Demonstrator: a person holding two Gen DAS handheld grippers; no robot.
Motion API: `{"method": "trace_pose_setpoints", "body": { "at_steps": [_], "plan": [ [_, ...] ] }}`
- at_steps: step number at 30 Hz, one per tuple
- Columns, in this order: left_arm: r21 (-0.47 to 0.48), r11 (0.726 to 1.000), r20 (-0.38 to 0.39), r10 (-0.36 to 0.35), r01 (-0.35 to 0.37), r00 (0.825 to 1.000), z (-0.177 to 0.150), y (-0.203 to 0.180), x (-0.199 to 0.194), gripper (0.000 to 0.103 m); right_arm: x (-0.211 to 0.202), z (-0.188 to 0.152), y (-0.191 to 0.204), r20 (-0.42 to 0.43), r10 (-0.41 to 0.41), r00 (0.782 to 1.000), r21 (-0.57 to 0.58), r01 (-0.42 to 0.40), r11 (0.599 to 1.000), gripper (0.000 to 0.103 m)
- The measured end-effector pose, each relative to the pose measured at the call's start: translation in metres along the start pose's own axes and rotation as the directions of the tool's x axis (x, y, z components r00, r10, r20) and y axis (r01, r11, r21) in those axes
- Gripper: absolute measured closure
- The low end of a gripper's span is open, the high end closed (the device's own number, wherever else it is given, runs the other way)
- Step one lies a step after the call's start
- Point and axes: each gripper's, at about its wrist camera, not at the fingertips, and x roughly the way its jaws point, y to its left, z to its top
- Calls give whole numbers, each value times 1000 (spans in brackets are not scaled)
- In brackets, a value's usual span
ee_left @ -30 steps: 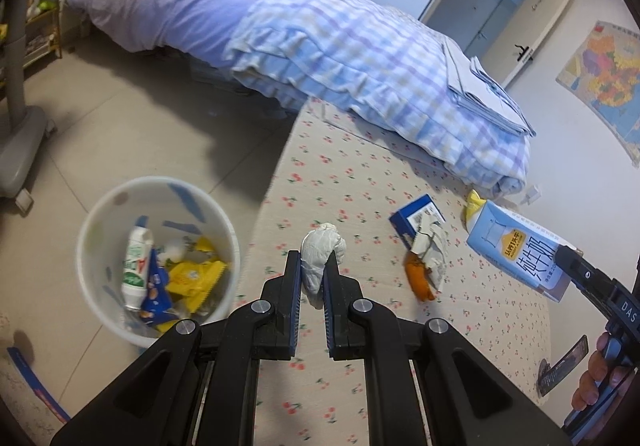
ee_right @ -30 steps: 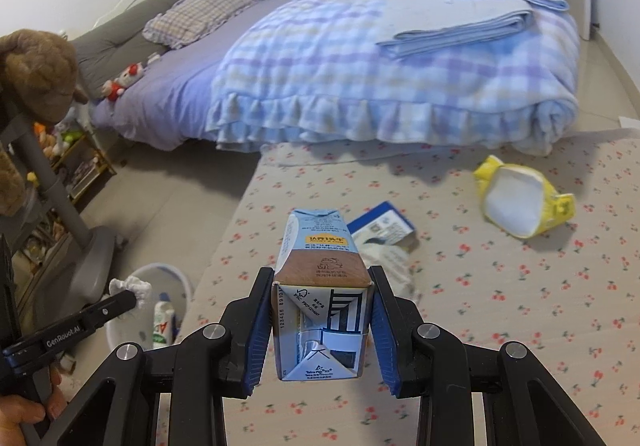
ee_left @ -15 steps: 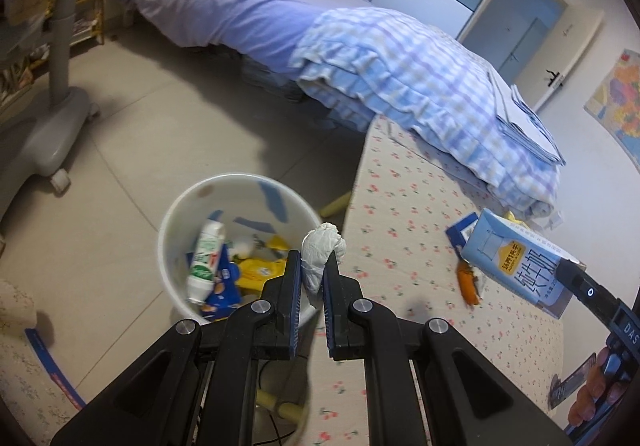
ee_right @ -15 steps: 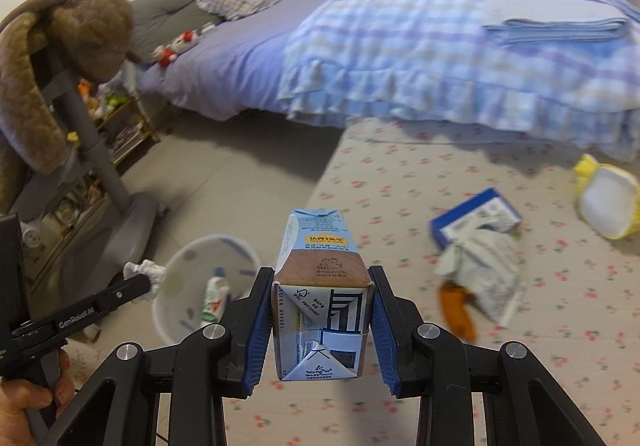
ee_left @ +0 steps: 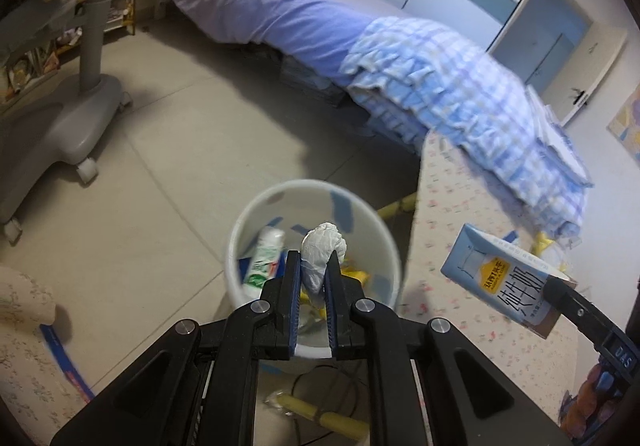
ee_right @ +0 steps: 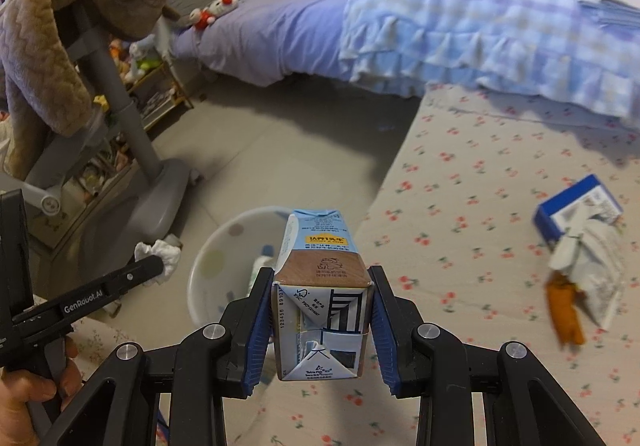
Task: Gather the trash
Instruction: 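Open the left tool to drop the tissue while the right tool drops the carton, then move both tools back over the table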
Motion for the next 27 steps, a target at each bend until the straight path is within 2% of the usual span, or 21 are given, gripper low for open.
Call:
{"method": "trace_pose_setpoints", "body": {
  "at_steps": [2, 3, 5, 8, 13, 20, 21, 22, 23, 24, 27],
  "plan": [
    [-5, 1000, -27, 18, -18, 999, 0, 3, 6, 72, 10, -1, 4, -9, 7, 1000, 0, -7, 1000, 63],
    [-4, 1000, -35, 13, -13, 999, 0, 4, 8, 53, 13, -1, 5, -13, 11, 1000, -1, -11, 1000, 63],
    [7, 999, -27, 32, -32, 999, -2, 4, 7, 35, 20, -2, 8, -22, 18, 1000, -1, -18, 1000, 63],
    [25, 999, -23, 49, -49, 999, -2, 4, 5, 34, 30, -3, 11, -36, 27, 999, 4, -27, 1000, 63],
    [-10, 998, -38, 54, -55, 998, -2, 12, 3, 33, 45, -4, 15, -57, 36, 998, 8, -36, 999, 63],
    [-27, 992, -47, 121, -122, 992, -6, 22, 2, 17, 67, -6, 18, -72, 69, 995, 2, -69, 998, 61],
    [-26, 991, -48, 131, -132, 990, -6, 24, 2, 14, 72, -7, 16, -76, 75, 994, 9, -74, 997, 54],
    [-25, 990, -49, 137, -138, 989, -7, 24, 2, 14, 75, -6, 13, -80, 66, 995, 22, -64, 998, 35],
    [-23, 990, -50, 140, -141, 989, -7, 25, 2, 14, 76, -7, 10, -77, 57, 995, 34, -55, 998, 28],
    [-22, 990, -51, 141, -142, 989, -8, 26, 2, 14, 75, -7, 8, -72, 54, 996, 43, -50, 998, 25],
    [-19, 990, -48, 141, -142, 989, -8, 24, 0, 13, 72, -7, 2, -74, 36, 997, 47, -32, 998, 25]
  ]
}}
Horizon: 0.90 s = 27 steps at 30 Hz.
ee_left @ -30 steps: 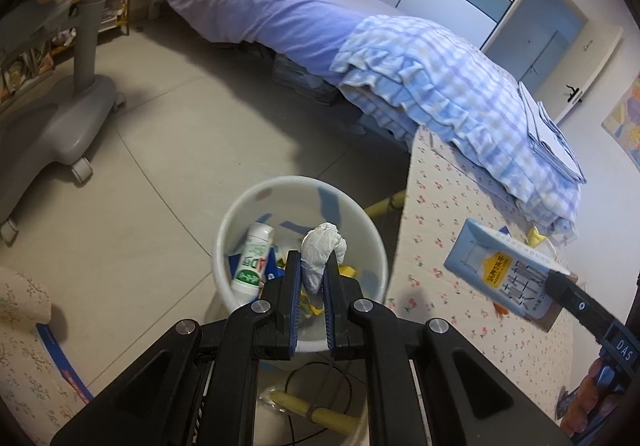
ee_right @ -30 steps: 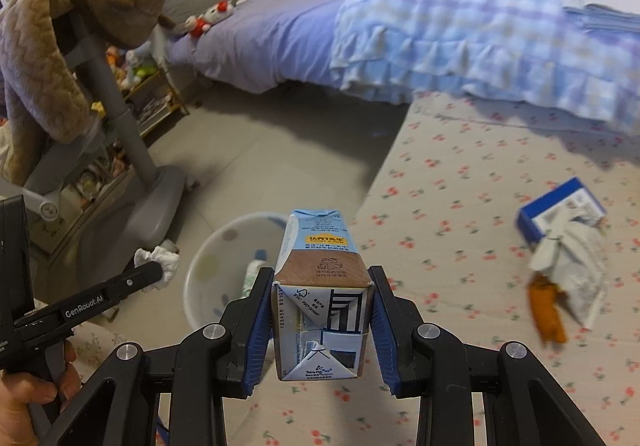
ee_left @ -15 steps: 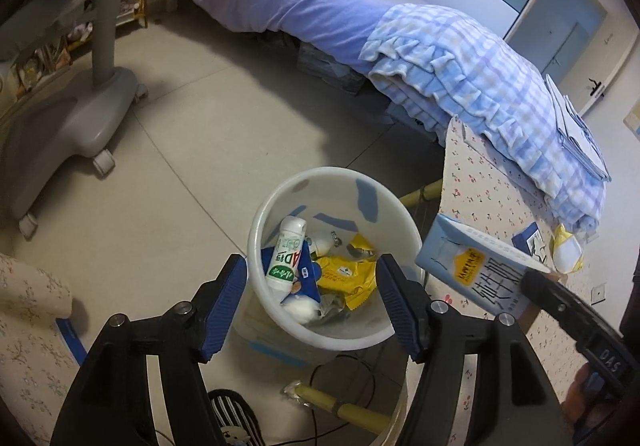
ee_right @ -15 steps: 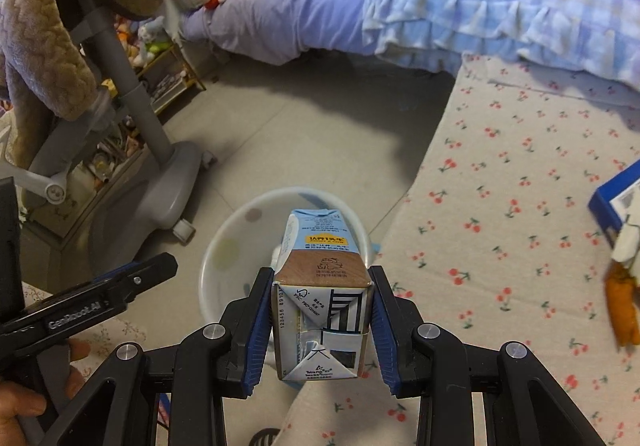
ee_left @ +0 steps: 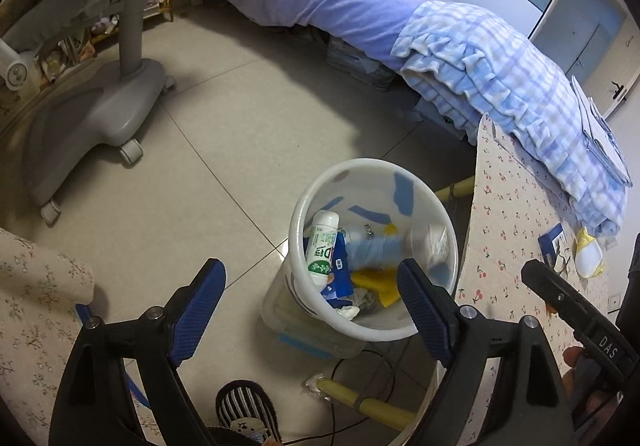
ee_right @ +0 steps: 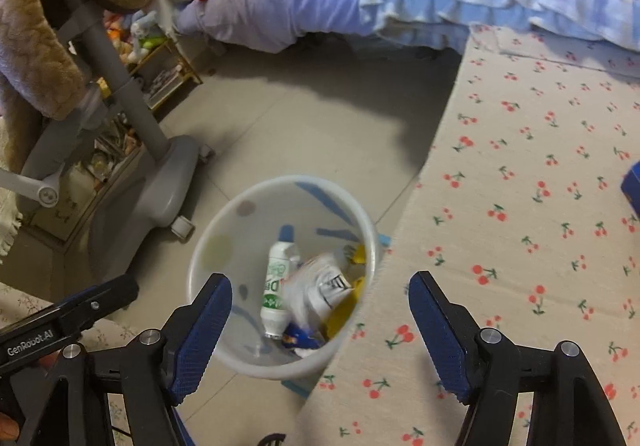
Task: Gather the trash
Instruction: 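Move both tools back over the table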
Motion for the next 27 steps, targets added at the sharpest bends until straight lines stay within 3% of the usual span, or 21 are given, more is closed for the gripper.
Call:
{"method": "trace_pose_setpoints", "body": {
  "at_steps": [13, 27],
  "plan": [
    [42, 999, -38, -28, 30, 999, -10, -36, -1, 13, -51, 0, -42, 44, -132, 990, 32, 131, 991, 17],
    [119, 990, -64, -69, 76, 996, -22, -108, 1, 13, -114, -6, -112, 52, -250, 967, 113, 243, 963, 15]
  ]
}}
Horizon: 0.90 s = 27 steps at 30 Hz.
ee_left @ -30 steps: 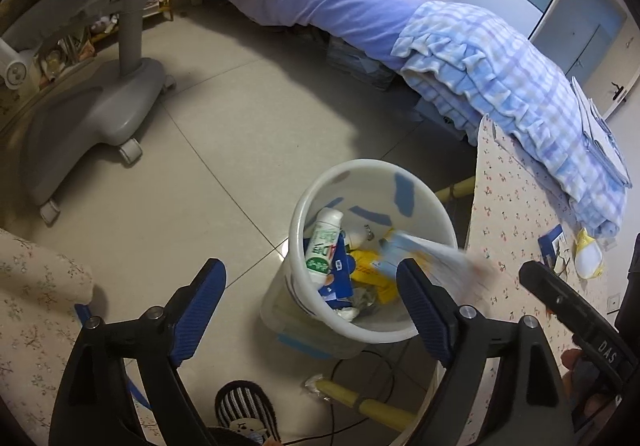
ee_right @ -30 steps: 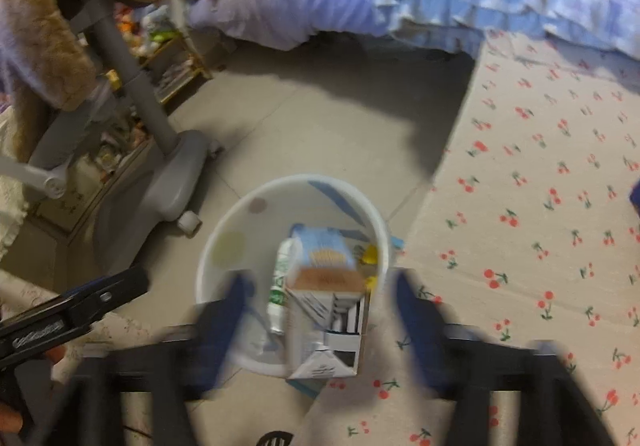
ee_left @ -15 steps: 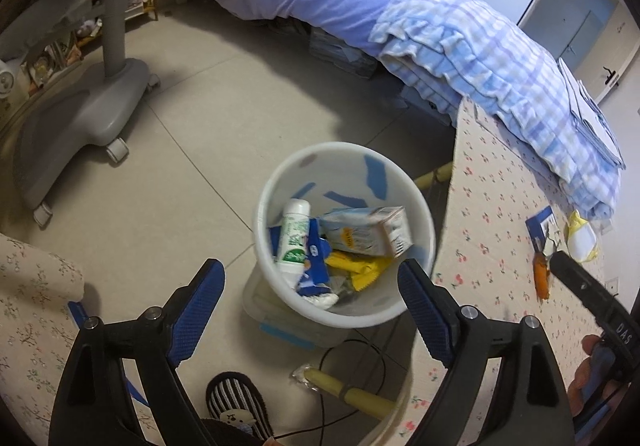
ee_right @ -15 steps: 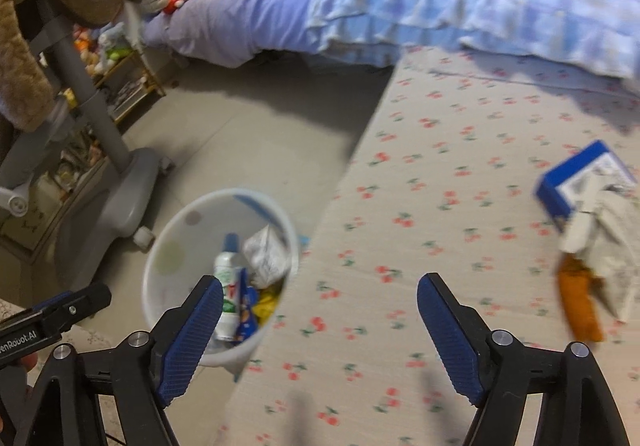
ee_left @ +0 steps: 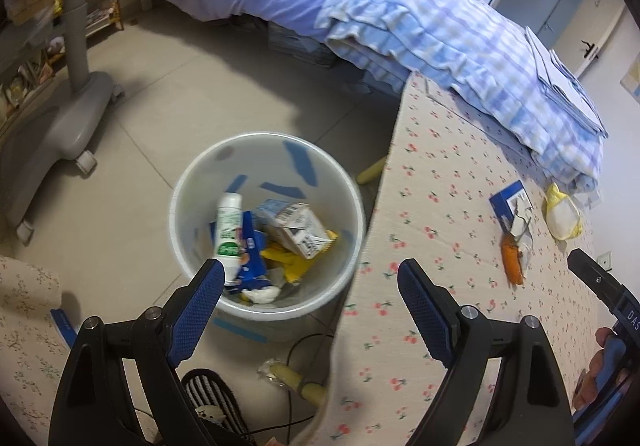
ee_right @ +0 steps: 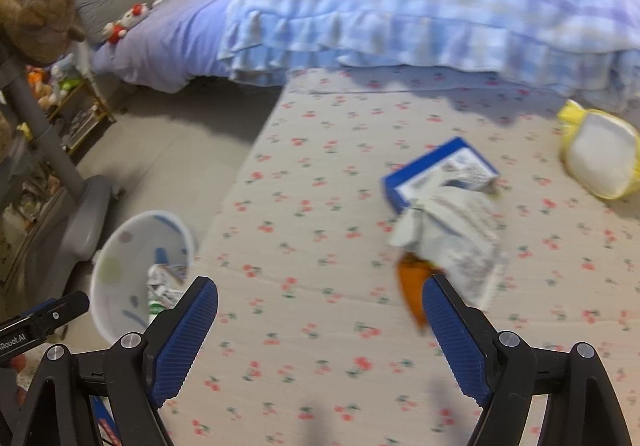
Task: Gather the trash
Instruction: 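Move both tools back over the table, then grasp the torn white wrapper with the right tool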
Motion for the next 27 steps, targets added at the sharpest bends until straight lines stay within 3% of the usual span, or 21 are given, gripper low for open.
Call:
{"method": "trace_pose_setpoints", "body": {
  "at_steps": [12, 18, 27],
  "plan": [
    [14, 1000, -28, -19, 19, 999, 4, -49, 19, 13, -6, 6, -76, -36, -73, 997, 104, 76, 992, 15],
    [12, 1000, -44, -22, 22, 999, 12, -70, 33, 13, 12, 11, -116, -84, -88, 993, 188, 103, 977, 15],
    [-16, 1000, -78, -25, 24, 997, 22, -89, 54, 13, 56, 15, -118, -140, -71, 988, 179, 96, 979, 15]
  ]
}}
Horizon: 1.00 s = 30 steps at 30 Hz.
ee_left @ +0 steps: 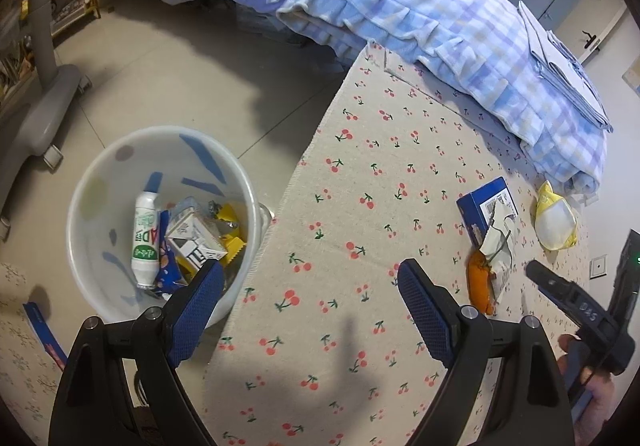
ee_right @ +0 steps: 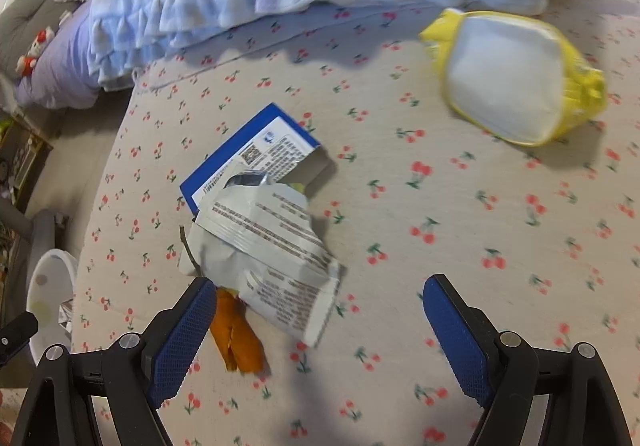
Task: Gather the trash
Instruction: 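Grasp the torn white wrapper with the right tool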
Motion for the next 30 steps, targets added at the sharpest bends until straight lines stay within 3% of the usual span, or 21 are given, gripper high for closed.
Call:
{"method": "trace_pose_setpoints", "body": {
  "at_steps": [5, 8, 9, 13, 16, 30],
  "plan": [
    [3, 1000, -11, 4, -4, 1000, 0, -3, 4, 13, 28, 4, 12, -33, 0, 999, -29, -1, 1000, 20],
    [12, 1000, -13, 11, -11, 1000, -1, -3, 5, 13, 36, 5, 18, -25, -18, 1000, -52, 16, 999, 41],
    [15, 1000, -14, 12, -12, 1000, -2, -3, 5, 13, 37, 6, 19, -27, -20, 999, -64, 18, 998, 53],
    [33, 999, -19, 19, -18, 1000, -5, -6, 6, 13, 34, 3, 19, -30, 7, 1000, -64, -9, 998, 69],
    [54, 998, -22, 13, -12, 1000, -8, -13, 5, 13, 24, 1, 14, -22, 10, 1000, -51, -11, 999, 76],
    [188, 979, -69, -70, 82, 995, -40, -103, 25, 13, -50, -19, -24, 24, -16, 1000, -28, 16, 999, 79]
  ]
}}
